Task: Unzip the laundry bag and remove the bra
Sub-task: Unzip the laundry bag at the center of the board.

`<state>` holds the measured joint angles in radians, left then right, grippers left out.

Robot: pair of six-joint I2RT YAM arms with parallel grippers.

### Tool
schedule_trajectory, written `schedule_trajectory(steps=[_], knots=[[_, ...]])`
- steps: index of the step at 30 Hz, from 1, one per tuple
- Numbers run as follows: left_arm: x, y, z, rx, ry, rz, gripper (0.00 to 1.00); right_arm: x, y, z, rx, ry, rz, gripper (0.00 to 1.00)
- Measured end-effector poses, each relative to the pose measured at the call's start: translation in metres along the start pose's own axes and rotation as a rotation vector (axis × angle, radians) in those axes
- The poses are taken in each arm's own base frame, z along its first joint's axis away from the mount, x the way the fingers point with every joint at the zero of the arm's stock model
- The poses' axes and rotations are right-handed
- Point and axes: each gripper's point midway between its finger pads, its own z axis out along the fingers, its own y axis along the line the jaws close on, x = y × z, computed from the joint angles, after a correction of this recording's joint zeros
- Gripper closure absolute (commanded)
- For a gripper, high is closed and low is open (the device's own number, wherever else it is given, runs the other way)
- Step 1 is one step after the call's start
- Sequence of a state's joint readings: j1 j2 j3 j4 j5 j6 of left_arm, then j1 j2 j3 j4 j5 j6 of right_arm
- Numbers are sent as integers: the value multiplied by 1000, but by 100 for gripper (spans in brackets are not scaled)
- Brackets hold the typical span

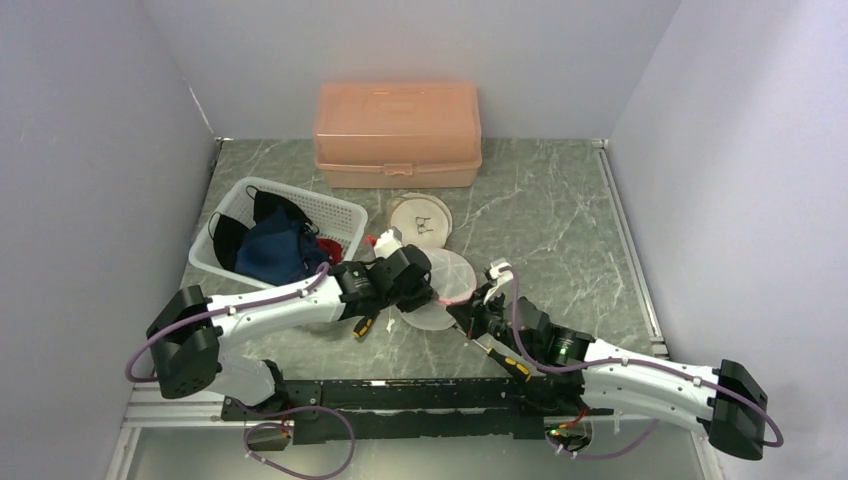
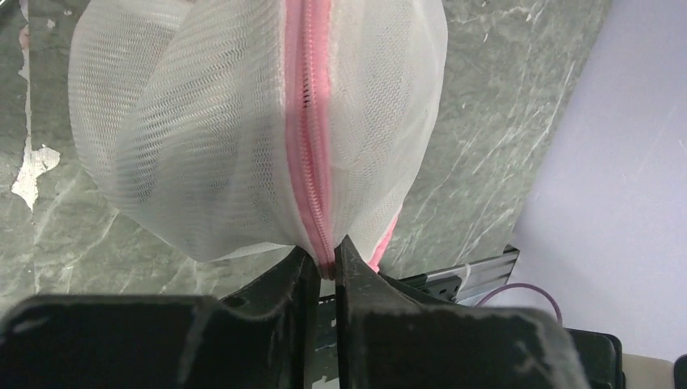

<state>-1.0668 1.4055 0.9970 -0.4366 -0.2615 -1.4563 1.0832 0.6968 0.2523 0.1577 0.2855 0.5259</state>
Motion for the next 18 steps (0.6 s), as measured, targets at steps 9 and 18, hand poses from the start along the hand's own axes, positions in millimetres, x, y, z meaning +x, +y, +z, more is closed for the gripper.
schedule_trajectory(steps=[9,18], knots=[[-8,1,1,2,-17,27,97,3,-6,-1,33,16,-10,100],[-26,-2,-25,121,-70,184,97,5,-32,8,179,37,-15,100]])
